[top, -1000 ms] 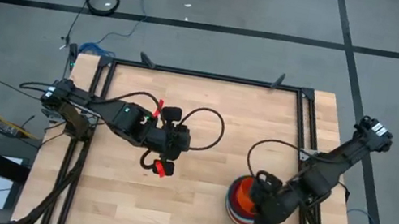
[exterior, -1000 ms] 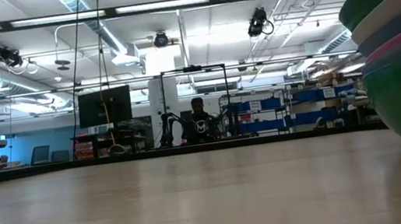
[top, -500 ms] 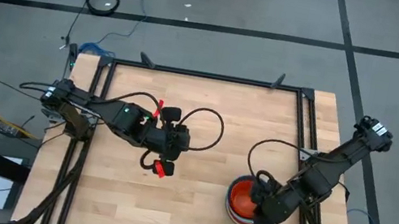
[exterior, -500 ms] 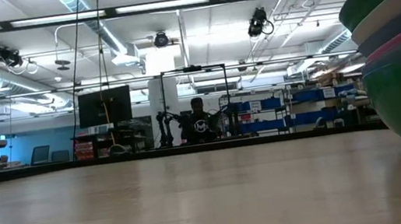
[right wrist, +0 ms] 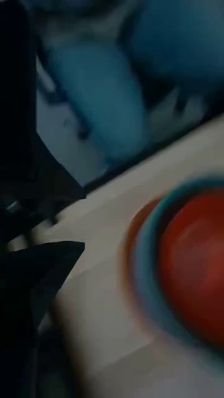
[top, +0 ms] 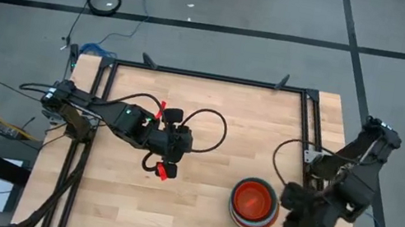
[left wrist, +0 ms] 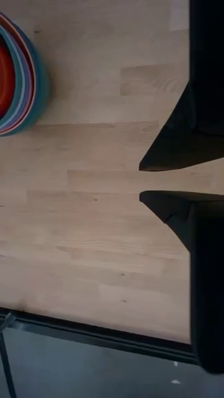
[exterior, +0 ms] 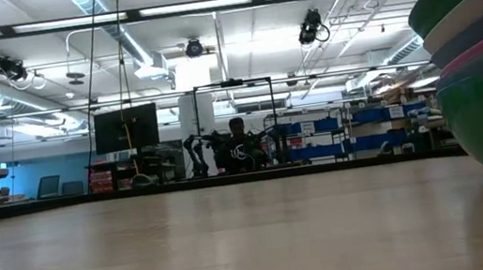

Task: Nest bowls inside each other
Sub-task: Move the stacked bowls to the center of the table

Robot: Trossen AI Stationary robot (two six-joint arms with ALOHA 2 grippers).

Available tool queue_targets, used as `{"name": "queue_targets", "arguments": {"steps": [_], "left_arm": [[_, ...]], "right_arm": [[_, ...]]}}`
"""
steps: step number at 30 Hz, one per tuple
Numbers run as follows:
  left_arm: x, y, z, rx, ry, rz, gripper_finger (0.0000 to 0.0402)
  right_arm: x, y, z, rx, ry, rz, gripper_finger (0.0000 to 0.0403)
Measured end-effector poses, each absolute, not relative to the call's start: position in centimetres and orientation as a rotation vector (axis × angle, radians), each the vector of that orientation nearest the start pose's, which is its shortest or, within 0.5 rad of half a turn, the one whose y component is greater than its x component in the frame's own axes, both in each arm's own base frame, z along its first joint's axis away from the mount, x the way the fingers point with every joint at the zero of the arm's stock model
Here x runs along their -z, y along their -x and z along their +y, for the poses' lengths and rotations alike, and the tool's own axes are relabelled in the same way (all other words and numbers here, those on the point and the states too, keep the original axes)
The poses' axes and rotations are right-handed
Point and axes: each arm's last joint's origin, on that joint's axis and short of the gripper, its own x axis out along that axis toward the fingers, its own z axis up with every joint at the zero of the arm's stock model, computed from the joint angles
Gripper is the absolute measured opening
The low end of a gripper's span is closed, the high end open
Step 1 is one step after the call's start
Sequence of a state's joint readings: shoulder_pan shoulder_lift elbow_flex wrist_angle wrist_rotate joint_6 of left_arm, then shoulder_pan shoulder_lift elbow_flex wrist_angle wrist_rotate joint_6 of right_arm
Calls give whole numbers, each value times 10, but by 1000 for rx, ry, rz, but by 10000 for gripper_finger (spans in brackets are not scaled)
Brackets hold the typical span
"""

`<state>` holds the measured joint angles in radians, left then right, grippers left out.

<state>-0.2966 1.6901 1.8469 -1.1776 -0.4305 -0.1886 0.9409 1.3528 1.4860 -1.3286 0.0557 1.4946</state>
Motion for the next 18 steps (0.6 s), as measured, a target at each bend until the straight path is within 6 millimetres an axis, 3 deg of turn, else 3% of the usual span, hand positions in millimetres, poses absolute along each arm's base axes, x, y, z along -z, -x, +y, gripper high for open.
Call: {"name": "queue_targets", "arguments": {"steps": [6, 15, 18], "left_arm": [[-383, -322, -86, -215, -191, 933, 70], [-383, -322, -85, -224, -194, 935, 70], [-383, -322, -85, -225, -192, 934, 70]], "right_arm": [[-336, -117, 198, 374, -620, 1471, 107], [-261, -125, 219, 449, -491, 1517, 105], [-245, -127, 221, 487, -448, 1516, 105]]}}
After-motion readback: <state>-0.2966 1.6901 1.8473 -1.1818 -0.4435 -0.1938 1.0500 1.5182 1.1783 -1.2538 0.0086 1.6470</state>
